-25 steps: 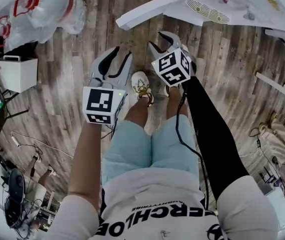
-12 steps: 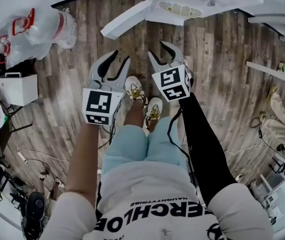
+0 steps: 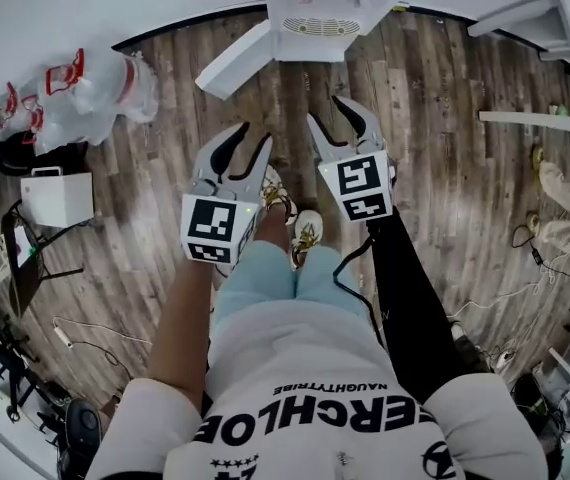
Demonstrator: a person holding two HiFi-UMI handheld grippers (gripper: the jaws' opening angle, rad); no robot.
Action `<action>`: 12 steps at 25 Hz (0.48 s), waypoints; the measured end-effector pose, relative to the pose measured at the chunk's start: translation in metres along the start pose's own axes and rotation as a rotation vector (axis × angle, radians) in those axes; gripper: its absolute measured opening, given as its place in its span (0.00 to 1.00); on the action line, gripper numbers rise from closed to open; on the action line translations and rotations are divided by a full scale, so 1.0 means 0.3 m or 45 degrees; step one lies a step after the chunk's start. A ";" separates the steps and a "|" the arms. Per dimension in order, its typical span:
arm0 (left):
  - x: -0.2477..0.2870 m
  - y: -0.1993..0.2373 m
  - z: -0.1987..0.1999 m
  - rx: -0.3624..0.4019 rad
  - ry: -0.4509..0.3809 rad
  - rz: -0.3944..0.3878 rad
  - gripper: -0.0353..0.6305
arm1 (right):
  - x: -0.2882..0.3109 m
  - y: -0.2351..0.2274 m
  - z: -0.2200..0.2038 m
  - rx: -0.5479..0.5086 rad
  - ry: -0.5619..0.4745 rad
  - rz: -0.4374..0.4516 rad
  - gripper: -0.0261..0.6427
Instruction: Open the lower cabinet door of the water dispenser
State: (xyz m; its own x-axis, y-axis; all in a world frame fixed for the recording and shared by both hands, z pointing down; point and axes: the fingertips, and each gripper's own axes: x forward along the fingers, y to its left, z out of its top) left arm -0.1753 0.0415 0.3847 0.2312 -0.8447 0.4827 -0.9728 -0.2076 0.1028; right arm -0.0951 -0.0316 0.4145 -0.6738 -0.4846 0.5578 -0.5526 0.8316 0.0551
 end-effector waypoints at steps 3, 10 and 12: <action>-0.053 -0.103 0.080 0.017 -0.059 -0.025 0.35 | -0.164 -0.008 0.037 0.032 -0.057 -0.031 0.31; -0.193 -0.281 0.261 0.042 -0.192 -0.033 0.35 | -0.479 -0.042 0.072 0.119 -0.183 -0.102 0.30; -0.236 -0.325 0.297 0.046 -0.223 -0.028 0.35 | -0.564 -0.054 0.093 0.142 -0.227 -0.126 0.30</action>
State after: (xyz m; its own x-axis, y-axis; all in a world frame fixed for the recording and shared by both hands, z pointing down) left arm -0.0958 0.0776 0.2630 0.2540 -0.9122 0.3215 -0.9672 -0.2417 0.0784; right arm 0.0142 0.0293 0.2962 -0.6845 -0.6106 0.3983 -0.6642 0.7475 0.0046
